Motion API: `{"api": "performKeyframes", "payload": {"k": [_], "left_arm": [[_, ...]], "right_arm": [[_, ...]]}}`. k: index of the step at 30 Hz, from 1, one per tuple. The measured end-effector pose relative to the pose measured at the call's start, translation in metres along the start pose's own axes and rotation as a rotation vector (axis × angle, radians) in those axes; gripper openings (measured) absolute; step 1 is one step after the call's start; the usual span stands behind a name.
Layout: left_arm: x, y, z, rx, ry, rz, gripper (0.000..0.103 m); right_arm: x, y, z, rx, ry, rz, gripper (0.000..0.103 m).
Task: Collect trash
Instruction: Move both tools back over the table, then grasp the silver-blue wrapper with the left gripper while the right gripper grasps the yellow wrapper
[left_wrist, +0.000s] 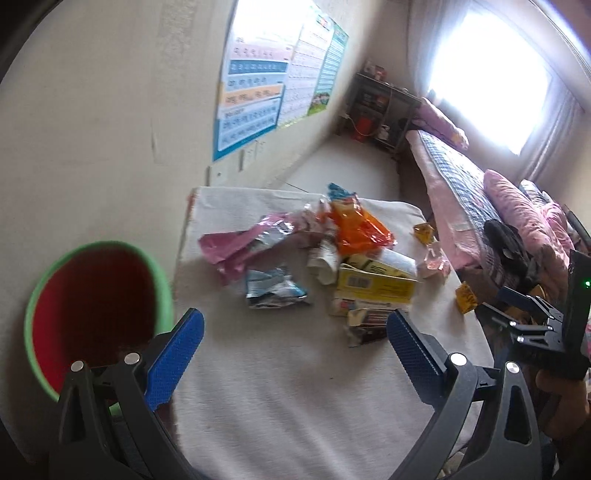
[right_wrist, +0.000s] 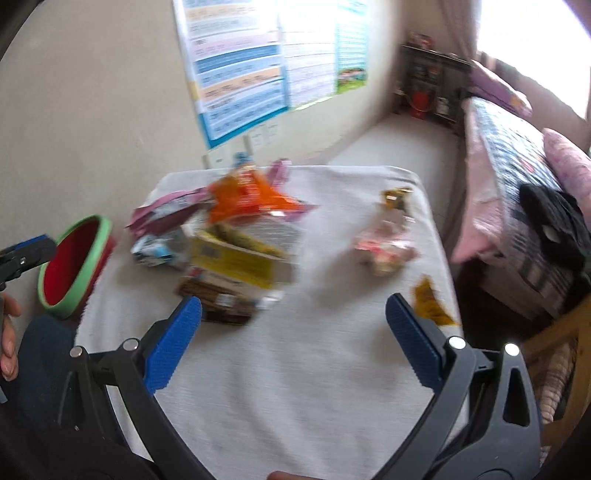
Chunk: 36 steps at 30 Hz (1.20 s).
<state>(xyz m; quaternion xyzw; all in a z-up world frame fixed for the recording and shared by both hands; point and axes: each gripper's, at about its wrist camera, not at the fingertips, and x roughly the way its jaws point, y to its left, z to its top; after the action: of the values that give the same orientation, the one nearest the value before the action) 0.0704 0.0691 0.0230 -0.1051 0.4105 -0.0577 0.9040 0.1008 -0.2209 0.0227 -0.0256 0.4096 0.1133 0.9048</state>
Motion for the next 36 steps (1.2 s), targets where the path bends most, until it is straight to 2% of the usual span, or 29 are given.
{"api": "performKeyframes", "payload": {"k": [6,9,11,16,18,31,32,35,36], "left_arm": [[0.024,-0.004,0.006,-0.019,0.052,0.021,0.095],[0.034,-0.003,0.009,-0.032,0.063,0.054,0.095],[0.043,-0.001,0.010,-0.046,0.089,0.028,0.095],[0.069,0.002,0.012,-0.071,0.160,0.022,0.095],[0.084,0.003,0.014,-0.085,0.186,0.042,0.095],[0.158,0.032,0.020,-0.257,0.277,0.061,0.093],[0.160,0.033,0.019,-0.262,0.282,0.058,0.091],[0.166,0.032,0.017,-0.260,0.290,0.053,0.085],[0.168,0.030,0.016,-0.253,0.291,0.048,0.079]], "right_arm": [[0.008,-0.058,-0.004,0.049,0.019,-0.104,0.098],[0.020,-0.079,-0.007,0.083,0.051,-0.122,0.098],[0.028,-0.089,-0.010,0.101,0.063,-0.127,0.098],[0.046,-0.098,-0.018,0.112,0.103,-0.124,0.098],[0.051,-0.100,-0.019,0.104,0.116,-0.134,0.098],[0.083,-0.110,-0.016,0.098,0.173,-0.140,0.098],[0.085,-0.112,-0.016,0.103,0.180,-0.137,0.097],[0.093,-0.115,-0.016,0.110,0.202,-0.138,0.082],[0.096,-0.115,-0.016,0.107,0.212,-0.139,0.074]]}}
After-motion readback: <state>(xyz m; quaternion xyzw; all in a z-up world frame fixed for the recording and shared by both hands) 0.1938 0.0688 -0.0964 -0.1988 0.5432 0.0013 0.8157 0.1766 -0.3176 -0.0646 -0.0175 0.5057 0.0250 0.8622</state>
